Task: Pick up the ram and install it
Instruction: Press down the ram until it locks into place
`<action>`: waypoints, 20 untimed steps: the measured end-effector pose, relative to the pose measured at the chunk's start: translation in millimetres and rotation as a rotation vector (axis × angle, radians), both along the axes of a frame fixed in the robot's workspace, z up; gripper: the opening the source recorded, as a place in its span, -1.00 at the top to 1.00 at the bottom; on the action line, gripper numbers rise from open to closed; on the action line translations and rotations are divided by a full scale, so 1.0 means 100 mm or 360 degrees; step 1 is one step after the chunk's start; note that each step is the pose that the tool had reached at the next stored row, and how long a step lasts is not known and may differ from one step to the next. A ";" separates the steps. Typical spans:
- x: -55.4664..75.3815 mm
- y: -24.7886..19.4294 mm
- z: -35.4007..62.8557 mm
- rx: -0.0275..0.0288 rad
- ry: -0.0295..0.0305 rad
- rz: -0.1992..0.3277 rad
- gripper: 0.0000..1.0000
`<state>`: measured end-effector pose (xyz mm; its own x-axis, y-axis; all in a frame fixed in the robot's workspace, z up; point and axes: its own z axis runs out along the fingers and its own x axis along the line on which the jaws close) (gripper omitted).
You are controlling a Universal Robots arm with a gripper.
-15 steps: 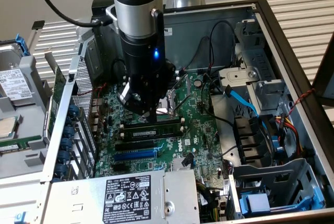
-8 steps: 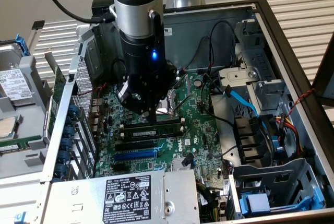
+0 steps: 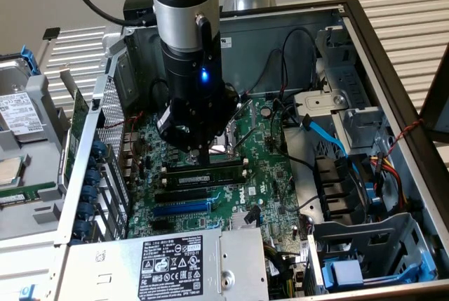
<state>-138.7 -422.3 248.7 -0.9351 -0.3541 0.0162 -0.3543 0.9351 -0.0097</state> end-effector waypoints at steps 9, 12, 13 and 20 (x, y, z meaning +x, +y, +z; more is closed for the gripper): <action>0.00 0.000 0.000 0.00000 -0.00004 -0.0201 0.79; 0.00 0.000 0.000 0.00000 -0.00007 -0.0268 0.79; 0.00 0.000 0.000 0.00001 -0.00007 -0.0291 0.79; 0.00 0.000 0.000 0.00001 -0.00008 -0.0438 0.79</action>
<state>-138.7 -422.3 248.6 -0.9961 -0.0866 0.0157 -0.0868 0.9962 -0.0098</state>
